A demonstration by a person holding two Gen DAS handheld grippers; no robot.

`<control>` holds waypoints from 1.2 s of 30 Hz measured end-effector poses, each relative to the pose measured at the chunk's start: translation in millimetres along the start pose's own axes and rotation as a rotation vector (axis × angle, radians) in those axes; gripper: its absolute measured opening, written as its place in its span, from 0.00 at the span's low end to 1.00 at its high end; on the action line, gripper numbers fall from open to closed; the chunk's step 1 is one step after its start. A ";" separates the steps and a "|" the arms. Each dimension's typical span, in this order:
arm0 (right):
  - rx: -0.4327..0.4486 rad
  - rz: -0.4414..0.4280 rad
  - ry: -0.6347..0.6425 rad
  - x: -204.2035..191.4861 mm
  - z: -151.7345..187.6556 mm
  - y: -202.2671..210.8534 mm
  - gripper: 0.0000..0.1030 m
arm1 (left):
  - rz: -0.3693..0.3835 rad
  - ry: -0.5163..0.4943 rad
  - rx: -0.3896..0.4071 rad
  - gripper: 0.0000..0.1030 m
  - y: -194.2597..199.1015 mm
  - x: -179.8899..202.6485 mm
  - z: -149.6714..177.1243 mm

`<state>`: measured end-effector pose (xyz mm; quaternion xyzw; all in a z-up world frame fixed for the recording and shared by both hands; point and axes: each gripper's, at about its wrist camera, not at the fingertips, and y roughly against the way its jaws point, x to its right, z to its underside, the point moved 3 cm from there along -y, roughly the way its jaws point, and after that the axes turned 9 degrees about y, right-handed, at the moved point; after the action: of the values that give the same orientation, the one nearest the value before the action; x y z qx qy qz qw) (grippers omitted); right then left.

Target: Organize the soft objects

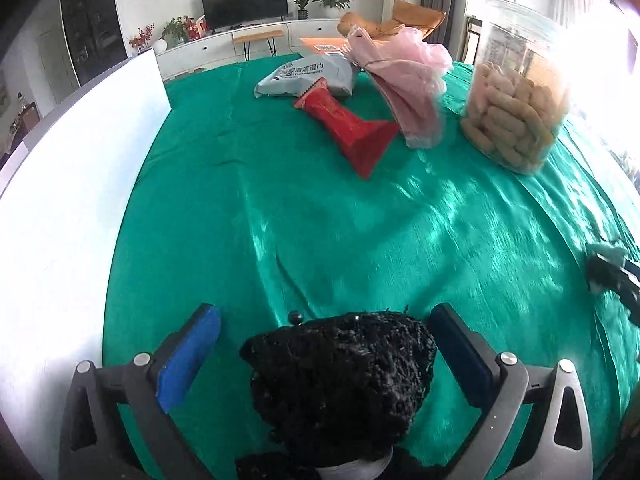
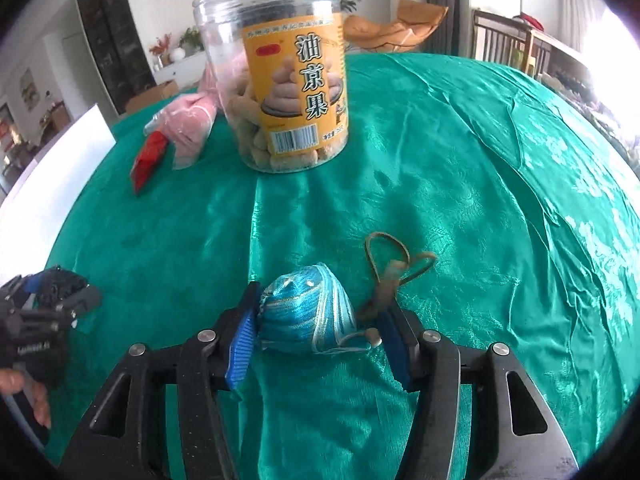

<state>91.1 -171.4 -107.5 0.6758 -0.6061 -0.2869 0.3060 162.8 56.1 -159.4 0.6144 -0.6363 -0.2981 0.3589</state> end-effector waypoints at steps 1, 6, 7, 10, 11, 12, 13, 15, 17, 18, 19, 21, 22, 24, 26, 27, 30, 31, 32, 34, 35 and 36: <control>-0.001 0.006 0.002 -0.1 0.1 0.0 0.59 | 0.000 0.000 0.004 1.00 -1.3 -0.3 -1.8; -0.021 0.043 0.031 -4.0 1.2 -3.9 0.68 | -0.007 0.018 0.011 1.00 0.5 -0.9 1.6; -0.025 0.049 0.042 -5.4 1.3 -4.6 0.68 | -0.007 0.019 0.011 1.00 0.6 -1.0 1.5; -0.030 0.057 0.054 -6.5 1.9 -5.3 0.69 | -0.007 0.019 0.012 1.00 1.2 -0.7 1.8; -0.029 0.055 0.053 -5.9 2.6 -5.1 0.69 | -0.007 0.019 0.012 1.00 1.2 -1.1 1.8; -0.028 0.053 0.051 -5.5 2.8 -5.1 0.70 | -0.007 0.019 0.012 1.00 1.2 -1.0 1.8; -0.027 0.049 0.050 -5.3 3.0 -5.0 0.70 | -0.007 0.019 0.012 1.00 1.2 -1.0 1.8; -0.028 0.039 0.052 -5.7 3.0 -5.4 0.74 | -0.007 0.019 0.012 1.00 1.3 -1.0 1.8; -0.033 0.044 0.061 -7.1 2.8 -6.0 0.75 | -0.007 0.019 0.012 1.00 1.3 -1.0 1.8; -0.034 0.046 0.066 -7.8 2.8 -6.5 0.75 | -0.007 0.019 0.012 1.00 1.3 -1.0 1.7; -0.036 0.048 0.069 -8.4 2.8 -6.7 0.75 | -0.007 0.019 0.012 1.00 1.3 -0.8 1.7; -0.037 0.049 0.072 -8.8 2.9 -7.0 0.76 | -0.007 0.019 0.012 1.00 1.5 -1.0 1.8; -0.037 0.048 0.071 -8.7 3.1 -6.7 0.76 | -0.007 0.019 0.012 1.00 1.5 -1.0 1.8; -0.034 0.043 0.067 -8.6 2.9 -6.7 0.76 | -0.007 0.019 0.012 1.00 1.5 -1.0 1.8; -0.030 0.034 0.059 -7.6 2.9 -6.3 0.76 | -0.007 0.019 0.012 1.00 1.4 -0.8 1.7; -0.028 0.031 0.056 -7.2 2.7 -6.3 0.76 | -0.007 0.019 0.012 1.00 1.6 -0.9 1.8; -0.024 0.024 0.048 -6.1 2.8 -5.9 0.76 | -0.007 0.019 0.012 1.00 1.5 -1.1 1.7; -0.024 0.024 0.048 -6.0 2.6 -6.0 0.76 | -0.007 0.019 0.012 1.00 1.4 -1.0 1.6; -0.025 0.026 0.050 -6.1 2.3 -6.2 0.76 | -0.007 0.019 0.012 1.00 1.4 -0.9 1.6; -0.026 0.028 0.053 -6.2 2.2 -6.7 0.76 | -0.007 0.019 0.012 1.00 1.5 -1.1 1.7; -0.026 0.027 0.053 -5.9 2.2 -6.7 0.76 | -0.007 0.019 0.012 1.00 1.4 -0.9 1.7; -0.025 0.025 0.052 -5.9 2.3 -6.7 0.76 | -0.007 0.019 0.012 1.00 1.4 -1.0 1.8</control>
<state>93.1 -165.2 -113.9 0.6715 -0.6027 -0.2732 0.3335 160.5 57.1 -159.3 0.6214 -0.6326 -0.2896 0.3602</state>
